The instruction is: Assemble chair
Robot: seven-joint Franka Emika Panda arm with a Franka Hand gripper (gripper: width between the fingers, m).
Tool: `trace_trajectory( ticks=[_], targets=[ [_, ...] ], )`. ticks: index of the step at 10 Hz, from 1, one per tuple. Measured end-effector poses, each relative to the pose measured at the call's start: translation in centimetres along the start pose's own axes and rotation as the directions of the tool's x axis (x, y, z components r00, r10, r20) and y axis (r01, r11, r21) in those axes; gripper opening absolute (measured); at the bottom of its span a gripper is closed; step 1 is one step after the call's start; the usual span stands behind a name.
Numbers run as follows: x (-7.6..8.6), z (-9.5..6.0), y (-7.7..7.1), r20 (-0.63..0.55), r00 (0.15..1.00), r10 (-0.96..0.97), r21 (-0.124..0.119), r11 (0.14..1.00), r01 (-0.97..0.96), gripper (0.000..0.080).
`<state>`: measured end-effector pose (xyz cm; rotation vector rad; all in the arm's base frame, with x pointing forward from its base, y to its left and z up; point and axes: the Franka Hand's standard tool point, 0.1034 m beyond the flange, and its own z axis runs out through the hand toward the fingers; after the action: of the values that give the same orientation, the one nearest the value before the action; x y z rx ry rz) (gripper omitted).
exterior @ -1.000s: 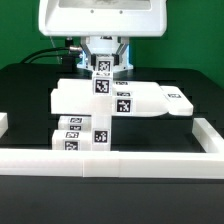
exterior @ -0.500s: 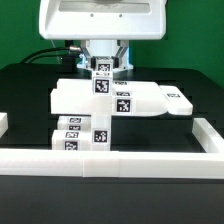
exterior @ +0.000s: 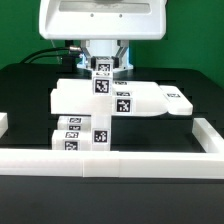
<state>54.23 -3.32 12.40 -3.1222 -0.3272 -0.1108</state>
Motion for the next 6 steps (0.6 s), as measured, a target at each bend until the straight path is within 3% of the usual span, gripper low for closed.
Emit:
trace_trajectory(
  ticks=[1,2,3,4,6],
  targets=[
    [0.00,0.00,0.00,0.000,1.000,0.000,0.000,1.000,0.000,0.0285],
    [-0.01,0.02,0.00,0.000,1.000,0.000,0.000,1.000,0.000,0.0357],
    [-0.01,0.03,0.00,0.001,1.000,0.000,0.000,1.000,0.000,0.0357],
    [-0.02,0.03,0.00,0.001,1.000,0.000,0.000,1.000,0.000,0.0543],
    [-0.02,0.05,0.00,0.001,1.000,0.000,0.000,1.000,0.000,0.0644]
  ],
)
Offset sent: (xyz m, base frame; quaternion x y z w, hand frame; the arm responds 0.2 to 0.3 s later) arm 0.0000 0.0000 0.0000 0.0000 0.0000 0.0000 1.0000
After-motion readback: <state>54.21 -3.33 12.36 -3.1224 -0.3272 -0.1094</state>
